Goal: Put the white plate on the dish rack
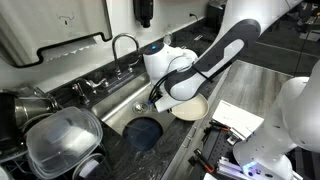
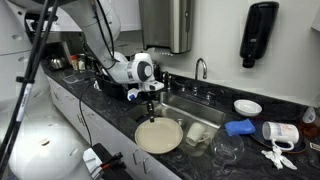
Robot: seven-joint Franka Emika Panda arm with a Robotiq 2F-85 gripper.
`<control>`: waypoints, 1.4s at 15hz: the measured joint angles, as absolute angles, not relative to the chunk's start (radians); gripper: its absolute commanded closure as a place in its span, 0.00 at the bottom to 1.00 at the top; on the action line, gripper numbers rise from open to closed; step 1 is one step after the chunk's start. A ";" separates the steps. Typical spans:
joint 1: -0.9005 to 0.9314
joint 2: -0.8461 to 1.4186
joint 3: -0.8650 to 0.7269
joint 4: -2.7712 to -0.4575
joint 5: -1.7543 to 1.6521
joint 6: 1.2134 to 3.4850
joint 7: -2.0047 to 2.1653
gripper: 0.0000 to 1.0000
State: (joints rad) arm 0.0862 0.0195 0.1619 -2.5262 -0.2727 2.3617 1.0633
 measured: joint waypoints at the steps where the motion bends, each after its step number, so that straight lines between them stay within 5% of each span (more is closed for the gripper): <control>1: 0.096 0.020 0.162 -2.514 -0.274 2.332 1.079 1.00; 10: 0.151 0.000 0.164 -2.442 -0.238 2.182 1.128 0.99; 21: 0.142 -0.292 0.070 -2.560 0.330 2.443 0.654 0.99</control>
